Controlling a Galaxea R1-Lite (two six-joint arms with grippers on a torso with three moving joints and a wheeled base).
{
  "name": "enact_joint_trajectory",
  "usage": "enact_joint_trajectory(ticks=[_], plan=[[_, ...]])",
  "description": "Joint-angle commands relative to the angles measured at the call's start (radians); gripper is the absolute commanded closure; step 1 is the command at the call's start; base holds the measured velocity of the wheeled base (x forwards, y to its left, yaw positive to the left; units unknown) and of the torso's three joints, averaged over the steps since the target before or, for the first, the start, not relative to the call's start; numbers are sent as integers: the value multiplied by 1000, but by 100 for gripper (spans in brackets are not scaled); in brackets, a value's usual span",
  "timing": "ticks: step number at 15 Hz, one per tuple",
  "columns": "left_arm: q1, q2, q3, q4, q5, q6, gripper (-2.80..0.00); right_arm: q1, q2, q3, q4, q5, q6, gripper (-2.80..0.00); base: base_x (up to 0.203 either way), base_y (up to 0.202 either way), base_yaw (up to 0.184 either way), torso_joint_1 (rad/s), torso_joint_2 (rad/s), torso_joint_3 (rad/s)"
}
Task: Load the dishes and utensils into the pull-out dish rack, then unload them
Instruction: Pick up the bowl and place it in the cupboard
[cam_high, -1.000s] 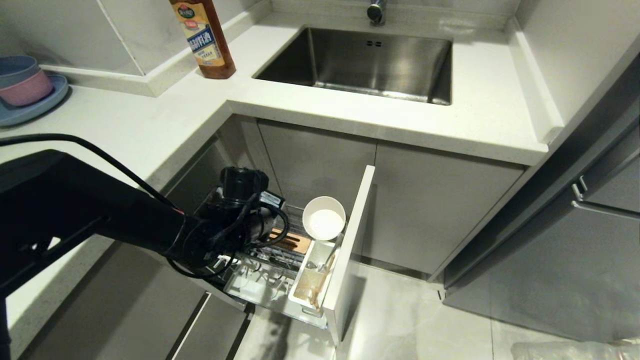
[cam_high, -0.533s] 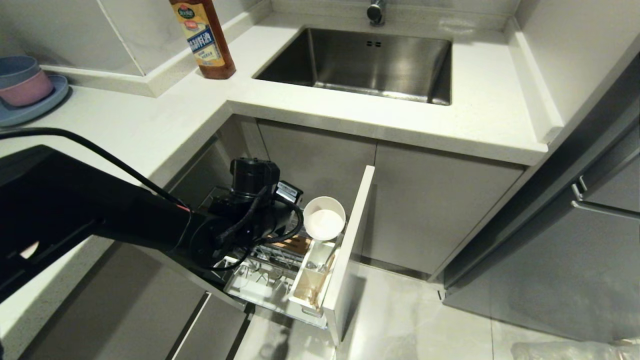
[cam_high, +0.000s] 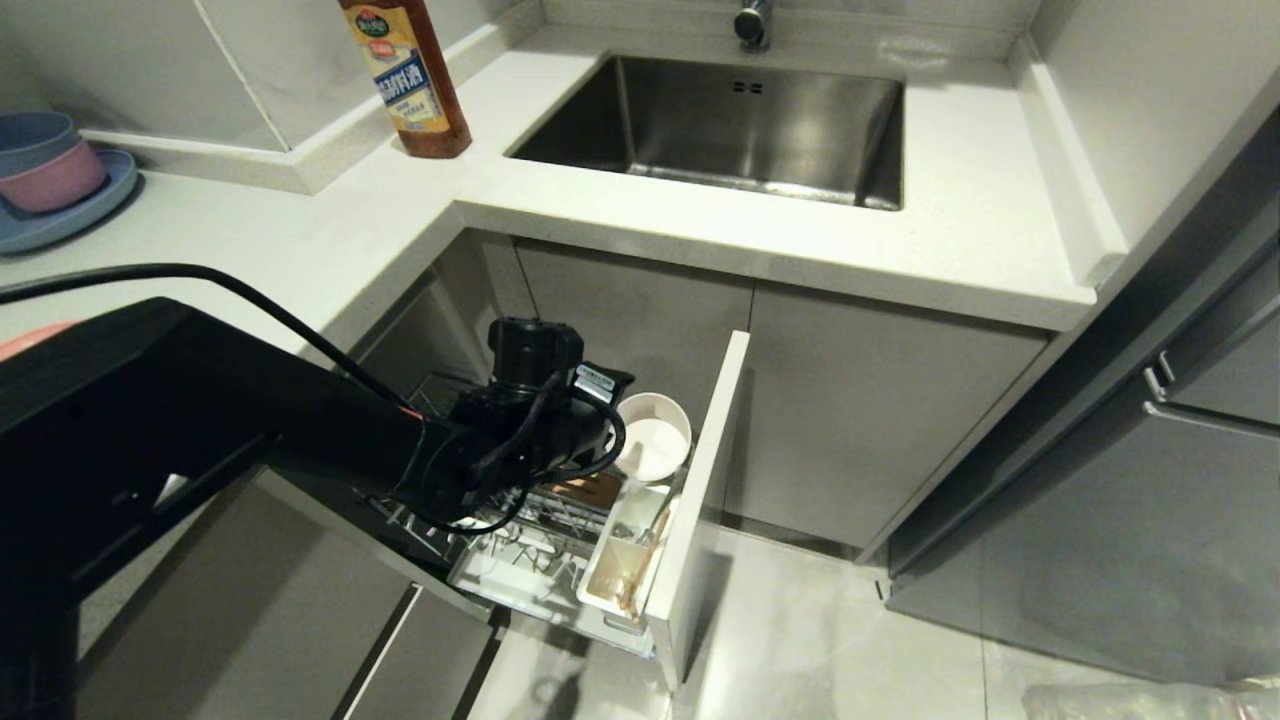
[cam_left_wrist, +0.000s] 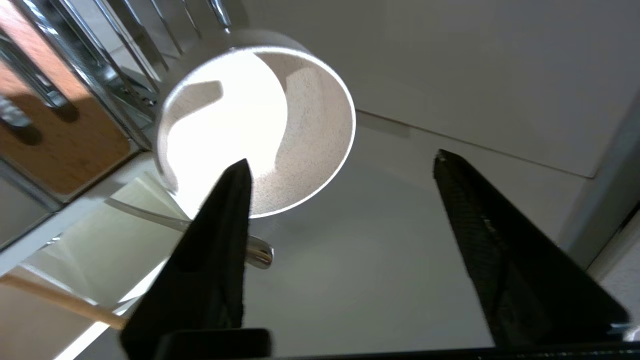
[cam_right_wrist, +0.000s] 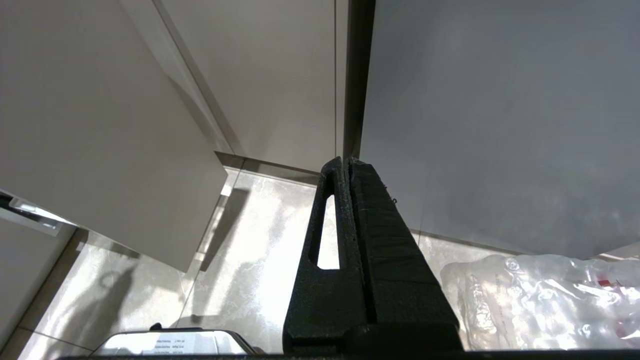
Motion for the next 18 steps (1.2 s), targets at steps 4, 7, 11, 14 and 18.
enact_joint_trajectory(ticks=[4,7,11,14,18], plan=[[-15,98,-69,-2,-42,-8,-280,0,0,3,0,0,0,0,0,0,0,0,0,0],[-21,159,-135,1,-51,-5,-280,0,0,3,0,0,0,0,0,0,0,0,0,0],[-21,206,-190,1,-52,-2,-280,0,0,3,0,0,0,0,0,0,0,0,0,0],[-21,240,-229,3,-58,-2,-280,0,0,2,0,0,0,0,0,0,0,0,0,0],[-21,269,-271,3,-56,1,-280,0,0,2,0,0,0,0,0,0,0,0,0,0]])
